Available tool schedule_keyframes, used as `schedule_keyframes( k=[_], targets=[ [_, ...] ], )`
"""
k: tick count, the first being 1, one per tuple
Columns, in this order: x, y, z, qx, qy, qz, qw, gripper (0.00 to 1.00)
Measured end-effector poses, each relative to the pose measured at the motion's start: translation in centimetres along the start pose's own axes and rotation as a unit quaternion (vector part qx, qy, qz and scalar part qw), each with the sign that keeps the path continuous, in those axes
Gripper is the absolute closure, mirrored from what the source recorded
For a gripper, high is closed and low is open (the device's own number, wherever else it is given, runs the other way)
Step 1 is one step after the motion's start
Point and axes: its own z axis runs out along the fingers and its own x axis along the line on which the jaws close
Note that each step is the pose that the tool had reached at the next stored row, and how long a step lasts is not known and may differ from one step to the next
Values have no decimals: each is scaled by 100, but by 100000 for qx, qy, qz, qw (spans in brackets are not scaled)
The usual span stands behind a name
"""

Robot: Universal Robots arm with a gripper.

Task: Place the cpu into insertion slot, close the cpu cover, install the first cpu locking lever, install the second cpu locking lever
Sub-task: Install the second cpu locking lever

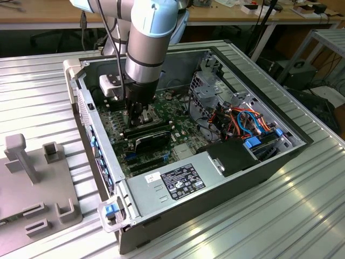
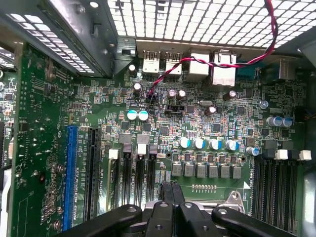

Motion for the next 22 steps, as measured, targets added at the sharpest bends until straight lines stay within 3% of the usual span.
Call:
schedule_keyframes(
  k=[6,9,11,14,17,22],
  targets=[
    [-10,0,-5,6,-2,7,100000,89],
    [-22,2,-54,5,-7,1,100000,89],
    [-35,6,-138,6,-10,5,100000,89],
    [-59,16,-346,-1,6,5,100000,89],
    [-75,21,-460,2,7,6,100000,89],
    [-76,14,-465,64,-35,2,100000,89]
  ],
)
